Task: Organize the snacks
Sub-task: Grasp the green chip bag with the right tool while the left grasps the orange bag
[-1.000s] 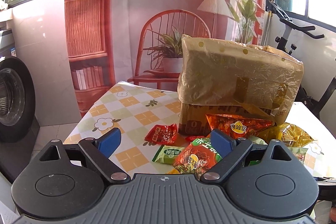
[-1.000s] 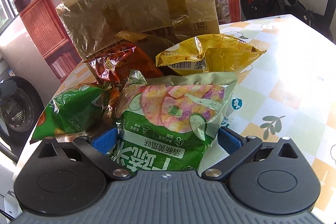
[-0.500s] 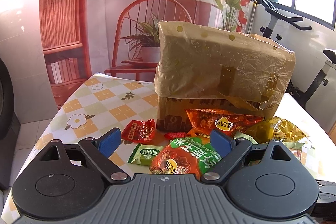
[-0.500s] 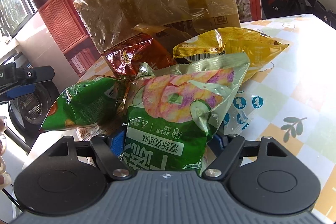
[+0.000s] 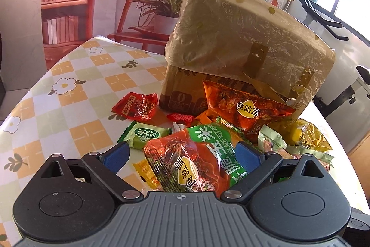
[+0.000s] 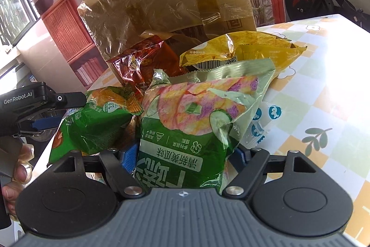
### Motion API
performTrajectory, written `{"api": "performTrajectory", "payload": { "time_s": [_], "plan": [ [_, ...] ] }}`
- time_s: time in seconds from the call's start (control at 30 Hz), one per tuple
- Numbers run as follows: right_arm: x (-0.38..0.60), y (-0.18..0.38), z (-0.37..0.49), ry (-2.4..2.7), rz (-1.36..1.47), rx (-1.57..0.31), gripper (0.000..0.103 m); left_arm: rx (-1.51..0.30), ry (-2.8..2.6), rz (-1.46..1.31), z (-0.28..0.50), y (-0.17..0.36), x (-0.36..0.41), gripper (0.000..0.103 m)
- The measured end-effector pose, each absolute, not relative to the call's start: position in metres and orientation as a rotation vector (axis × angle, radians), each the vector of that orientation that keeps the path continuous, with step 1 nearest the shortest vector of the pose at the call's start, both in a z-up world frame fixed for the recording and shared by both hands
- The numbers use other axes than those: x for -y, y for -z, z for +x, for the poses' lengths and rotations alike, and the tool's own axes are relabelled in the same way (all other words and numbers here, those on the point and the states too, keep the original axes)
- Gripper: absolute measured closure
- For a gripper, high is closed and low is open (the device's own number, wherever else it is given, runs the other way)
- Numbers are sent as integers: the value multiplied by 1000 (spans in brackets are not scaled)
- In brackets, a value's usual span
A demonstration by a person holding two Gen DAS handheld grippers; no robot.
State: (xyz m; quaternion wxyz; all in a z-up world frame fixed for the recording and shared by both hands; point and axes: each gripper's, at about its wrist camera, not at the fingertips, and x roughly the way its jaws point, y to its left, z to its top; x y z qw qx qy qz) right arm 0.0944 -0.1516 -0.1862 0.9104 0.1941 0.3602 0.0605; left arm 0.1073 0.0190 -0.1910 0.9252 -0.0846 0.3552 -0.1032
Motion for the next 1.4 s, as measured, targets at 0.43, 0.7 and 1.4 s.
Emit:
{"api": "performTrajectory", "payload": {
  "time_s": [0.43, 0.7, 1.4],
  "plan": [
    [152, 187, 94, -124, 395, -744, 25, -775, 286, -215, 103, 214, -8, 0],
    [153, 187, 93, -126, 390, -743, 26, -774, 296, -253, 103, 217, -13, 0],
    [144, 169, 76, -173, 337, -688, 31, -562, 256, -182, 59, 170, -11, 42]
  ]
}}
